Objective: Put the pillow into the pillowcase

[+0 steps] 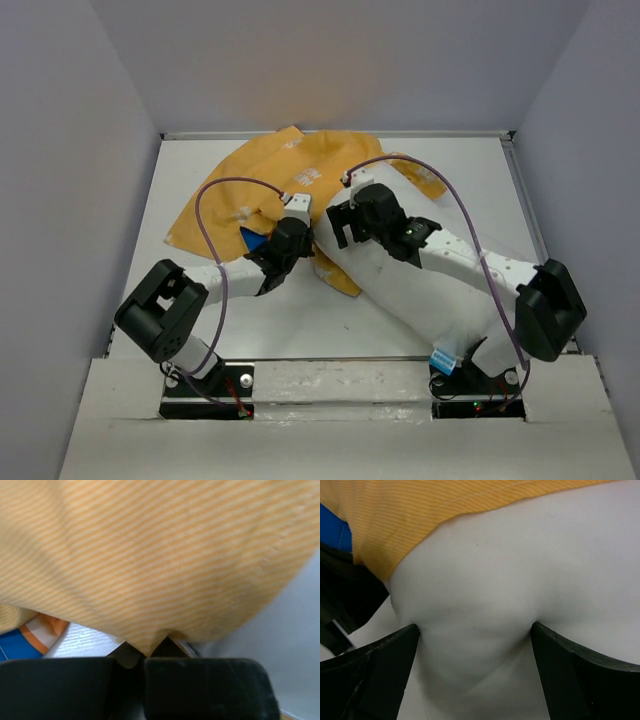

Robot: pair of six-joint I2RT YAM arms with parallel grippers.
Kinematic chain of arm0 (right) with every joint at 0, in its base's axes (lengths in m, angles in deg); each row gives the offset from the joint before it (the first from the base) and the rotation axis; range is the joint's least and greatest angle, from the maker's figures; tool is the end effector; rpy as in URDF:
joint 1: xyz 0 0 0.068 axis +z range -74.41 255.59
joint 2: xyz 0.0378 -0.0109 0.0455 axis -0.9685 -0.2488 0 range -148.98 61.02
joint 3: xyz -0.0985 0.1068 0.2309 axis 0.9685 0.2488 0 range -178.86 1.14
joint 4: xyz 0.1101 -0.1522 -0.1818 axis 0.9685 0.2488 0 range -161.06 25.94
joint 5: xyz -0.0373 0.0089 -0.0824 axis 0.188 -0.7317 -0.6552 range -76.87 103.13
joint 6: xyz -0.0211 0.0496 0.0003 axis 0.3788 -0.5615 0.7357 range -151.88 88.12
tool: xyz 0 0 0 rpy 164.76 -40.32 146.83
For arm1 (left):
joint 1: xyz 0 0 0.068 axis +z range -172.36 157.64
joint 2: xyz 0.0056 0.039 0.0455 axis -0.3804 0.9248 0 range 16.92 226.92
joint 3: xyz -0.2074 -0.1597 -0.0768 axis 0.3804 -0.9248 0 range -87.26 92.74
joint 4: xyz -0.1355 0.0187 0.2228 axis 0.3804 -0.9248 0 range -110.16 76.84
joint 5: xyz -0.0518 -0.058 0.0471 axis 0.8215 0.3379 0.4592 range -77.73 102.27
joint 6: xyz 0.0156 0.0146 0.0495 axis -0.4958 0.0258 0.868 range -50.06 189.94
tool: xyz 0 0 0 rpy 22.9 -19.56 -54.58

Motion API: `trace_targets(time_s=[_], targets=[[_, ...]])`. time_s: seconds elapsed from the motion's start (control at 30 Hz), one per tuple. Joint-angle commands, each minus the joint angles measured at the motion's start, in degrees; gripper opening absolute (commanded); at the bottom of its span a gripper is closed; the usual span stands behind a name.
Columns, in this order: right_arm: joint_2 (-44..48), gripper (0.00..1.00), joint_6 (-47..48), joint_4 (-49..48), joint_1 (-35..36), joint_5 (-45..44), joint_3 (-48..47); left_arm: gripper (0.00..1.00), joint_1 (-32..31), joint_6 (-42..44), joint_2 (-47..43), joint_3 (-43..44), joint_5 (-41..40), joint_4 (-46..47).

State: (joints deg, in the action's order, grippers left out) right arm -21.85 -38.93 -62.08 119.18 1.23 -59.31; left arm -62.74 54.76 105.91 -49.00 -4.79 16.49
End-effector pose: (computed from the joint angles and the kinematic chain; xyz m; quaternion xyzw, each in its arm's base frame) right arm 0.2437 0.2217 0.2808 -0.2238 0.8395 0.1265 0.4786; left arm 0.2488 -0.1978 0.1870 0.0960 0.8141 -0.1526 0.5521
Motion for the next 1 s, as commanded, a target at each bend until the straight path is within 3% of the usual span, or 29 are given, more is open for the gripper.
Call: trace_targets(time_s=[0.0,0.03,0.1,0.13,0.17,0.23,0.37,0.57,0.63,0.8,0.93,0.97], targets=[[-11.23,0.98,4.94,6.48,0.18,2.57,-8.7,0.0,-0.31,-3.53,-8.47,0.24,3.25,1.83],[-16.05,0.95,3.2,5.97,0.18,5.46,-11.68,0.0,-0.49,-3.98,-10.66,0.15,5.87,1.55],[-20.73,0.66,2.13,4.39,0.18,10.29,-16.34,0.0,-0.58,-5.2,-12.78,0.93,11.22,0.68],[-24.41,0.41,0.91,3.87,0.18,14.76,-17.68,0.0,-0.58,-5.65,-14.88,1.29,12.91,0.33],[-25.31,0.0,-2.67,0.12,-0.61,16.8,-18.21,0.0,-0.58,-6.17,-15.86,1.64,14.93,0.23],[-25.41,0.0,-7.08,-6.56,-1.57,20.85,-17.69,0.0,-0.66,-6.79,-18.83,2.17,20.62,0.06],[-22.78,0.0,-24.36,-28.41,-4.21,18.05,-13.75,0.0,-1.28,-10.04,-21.05,1.38,29.87,1.55],[-19.35,0.0,-41.9,-44.55,-8.7,12.18,-9.61,0.0,-3.83,-9.96,-20.96,-0.73,37.71,4.01],[-15.86,0.0,-42.52,-48.6,-9.23,9.01,-7.5,0.0,-3.83,-9.26,-20.61,-0.99,37.19,3.31],[-0.48,0.0,-31.12,-50.28,-9.23,0.75,0.14,0.0,-3.57,-3.9,-16.14,7.51,35.69,-1.34],[13.23,0.0,-24.6,-42.91,-8.53,-0.84,7.25,0.0,-3.39,-5.2,-6.49,22.44,42.78,0.84],[16.05,0.0,-23.72,-41.68,-7.74,-2.76,9.19,0.0,-3.91,-5.65,-0.98,29.78,43.94,0.85]])
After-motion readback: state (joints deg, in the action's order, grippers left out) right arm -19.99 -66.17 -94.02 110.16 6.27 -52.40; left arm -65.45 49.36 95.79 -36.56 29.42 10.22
